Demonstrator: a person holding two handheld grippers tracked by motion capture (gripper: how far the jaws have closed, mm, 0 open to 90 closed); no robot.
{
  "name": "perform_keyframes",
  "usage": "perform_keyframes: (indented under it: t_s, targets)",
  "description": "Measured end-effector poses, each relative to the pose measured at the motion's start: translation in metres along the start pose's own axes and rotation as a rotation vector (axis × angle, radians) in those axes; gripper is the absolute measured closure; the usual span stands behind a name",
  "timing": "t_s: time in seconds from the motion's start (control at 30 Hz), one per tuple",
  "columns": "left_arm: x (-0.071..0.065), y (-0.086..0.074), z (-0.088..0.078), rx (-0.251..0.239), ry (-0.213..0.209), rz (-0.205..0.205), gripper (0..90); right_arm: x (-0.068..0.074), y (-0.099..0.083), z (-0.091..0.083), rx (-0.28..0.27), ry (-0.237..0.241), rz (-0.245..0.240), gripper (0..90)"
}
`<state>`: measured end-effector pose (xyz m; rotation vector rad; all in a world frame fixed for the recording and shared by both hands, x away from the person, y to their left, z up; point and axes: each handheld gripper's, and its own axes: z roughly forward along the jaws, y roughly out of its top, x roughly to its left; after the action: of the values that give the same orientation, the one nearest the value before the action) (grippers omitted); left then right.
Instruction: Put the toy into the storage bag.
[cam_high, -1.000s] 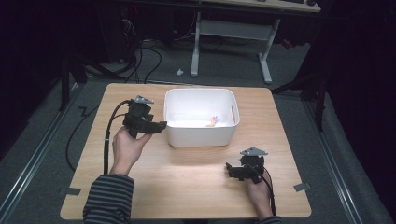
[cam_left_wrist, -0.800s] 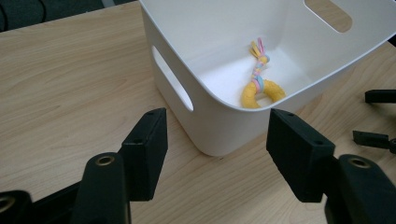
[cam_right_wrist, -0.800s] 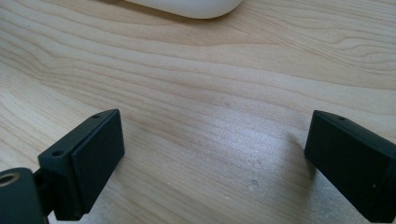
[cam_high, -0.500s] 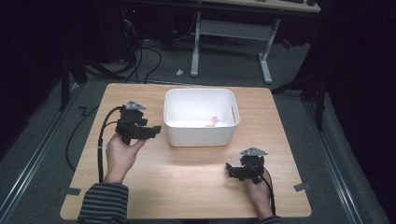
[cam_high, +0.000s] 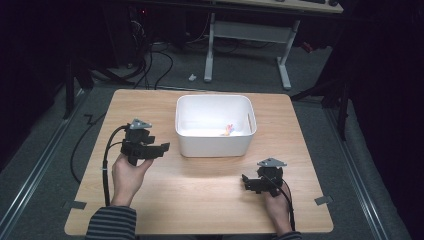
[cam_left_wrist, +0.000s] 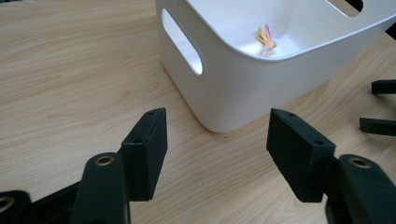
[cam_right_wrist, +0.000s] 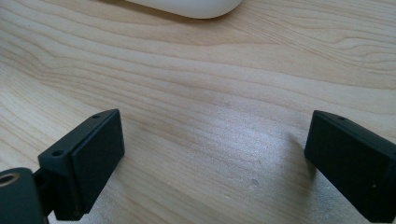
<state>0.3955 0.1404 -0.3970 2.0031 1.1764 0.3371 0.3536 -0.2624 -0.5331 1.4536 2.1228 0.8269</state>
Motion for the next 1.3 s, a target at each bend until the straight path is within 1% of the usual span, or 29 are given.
perform_keyframes:
  t_s: [0.07, 0.23, 0.4, 0.63, 0.87, 1.0, 1.13, 1.3]
  targets:
    - [-0.001, -0.003, 0.000, 0.000, 0.005, 0.002, 38.5, 0.000, 0.000, 0.000, 0.001, 0.000, 0.001, 4.6]
    - [0.000, -0.012, 0.000, 0.003, -0.002, -0.013, 38.4, 0.000, 0.000, 0.000, 0.002, 0.000, 0.001, 4.6]
    - [-0.001, -0.020, 0.003, 0.013, 0.003, -0.008, 38.3, 0.000, 0.000, 0.000, 0.002, 0.000, 0.000, 4.6]
    - [0.000, -0.035, 0.005, 0.003, -0.006, -0.035, 38.3, 0.000, 0.000, 0.000, 0.001, 0.000, 0.001, 4.6]
    - [0.000, -0.049, 0.011, 0.002, -0.012, -0.059, 38.3, 0.000, 0.000, 0.000, 0.000, 0.000, 0.000, 4.6]
    - [0.001, -0.056, 0.014, 0.011, -0.015, -0.069, 38.3, 0.000, 0.000, 0.000, 0.000, 0.000, 0.000, 4.6]
    - [-0.001, -0.064, 0.019, 0.026, -0.009, -0.069, 38.3, 0.000, 0.000, 0.000, -0.001, 0.000, 0.000, 4.6]
    - [-0.002, -0.073, 0.024, 0.030, -0.004, -0.073, 38.4, 0.000, 0.000, 0.000, -0.001, 0.001, 0.001, 4.6]
